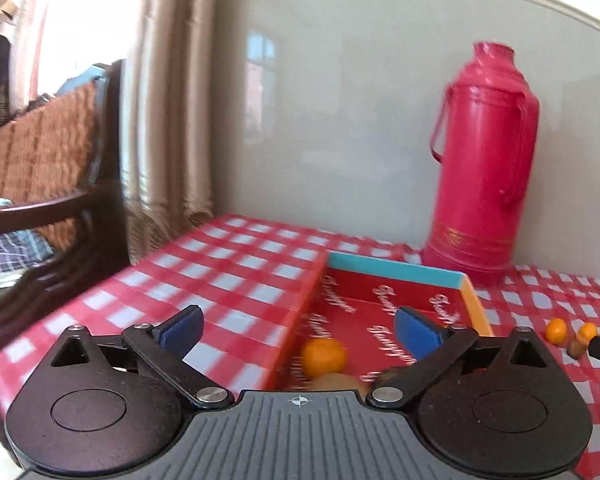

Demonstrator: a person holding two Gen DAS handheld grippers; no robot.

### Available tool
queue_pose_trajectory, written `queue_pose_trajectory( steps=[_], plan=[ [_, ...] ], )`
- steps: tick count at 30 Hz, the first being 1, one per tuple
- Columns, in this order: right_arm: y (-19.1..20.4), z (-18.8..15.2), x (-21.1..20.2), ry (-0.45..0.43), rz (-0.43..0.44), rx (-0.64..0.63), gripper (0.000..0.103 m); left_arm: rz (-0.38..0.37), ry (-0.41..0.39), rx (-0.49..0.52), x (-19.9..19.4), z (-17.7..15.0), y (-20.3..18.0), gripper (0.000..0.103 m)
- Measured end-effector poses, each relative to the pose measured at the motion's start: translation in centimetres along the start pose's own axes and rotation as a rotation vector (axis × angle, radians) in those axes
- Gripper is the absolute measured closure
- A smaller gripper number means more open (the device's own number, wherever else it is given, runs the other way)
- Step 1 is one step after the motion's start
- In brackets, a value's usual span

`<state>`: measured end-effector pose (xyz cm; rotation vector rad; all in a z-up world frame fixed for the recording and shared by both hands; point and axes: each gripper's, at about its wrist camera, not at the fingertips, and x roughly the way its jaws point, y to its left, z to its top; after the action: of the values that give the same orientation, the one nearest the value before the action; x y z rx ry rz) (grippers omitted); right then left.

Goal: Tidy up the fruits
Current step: 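Grasp the brown fruit between the oranges with the right tool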

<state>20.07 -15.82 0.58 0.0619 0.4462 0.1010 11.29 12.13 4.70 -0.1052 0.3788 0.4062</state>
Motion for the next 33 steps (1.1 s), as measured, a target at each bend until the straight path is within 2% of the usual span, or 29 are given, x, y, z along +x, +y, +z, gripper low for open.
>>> queue_pose_trajectory(
  steps=[4, 10, 13, 18, 20, 25, 30, 33],
  plan=[
    [0.1, 0.2, 1.3, 0.034, -0.007, 0.002, 0.020, 0.087, -0.028, -0.030, -1.5, -0.8, 3.2, 0.000],
    [0.3, 0.4, 3.8, 0.083, -0.035, -0.002, 0.026, 0.162, -0.013, -0.097, -2.3, -2.5, 6.3, 0.000],
    [0.1, 0.5, 5.0, 0.108, -0.062, 0.012, 0.036, 0.193, -0.045, -0.118, -2.8, -2.5, 7.2, 0.000],
    [-0.4, 0.4, 6.6, 0.147, -0.100, 0.040, 0.044, 0.261, -0.089, -0.180, -3.7, -3.0, 9.0, 0.000],
    [-0.4, 0.4, 7.2, 0.164, -0.095, 0.042, 0.052, 0.269, -0.079, -0.192, -3.5, -3.2, 9.6, 0.000],
    [-0.1, 0.5, 7.8, 0.165, -0.093, 0.029, 0.061, 0.290, -0.072, -0.200, -3.4, -3.4, 10.3, 0.000],
    [0.1, 0.7, 8.1, 0.159, -0.083, 0.010, 0.079, 0.292, -0.059, -0.210, -3.2, -3.4, 10.9, 0.000],
    [0.1, 0.6, 8.1, 0.151, -0.075, 0.012, 0.082, 0.297, -0.061, -0.219, -3.2, -3.4, 11.0, 0.000]
  ],
)
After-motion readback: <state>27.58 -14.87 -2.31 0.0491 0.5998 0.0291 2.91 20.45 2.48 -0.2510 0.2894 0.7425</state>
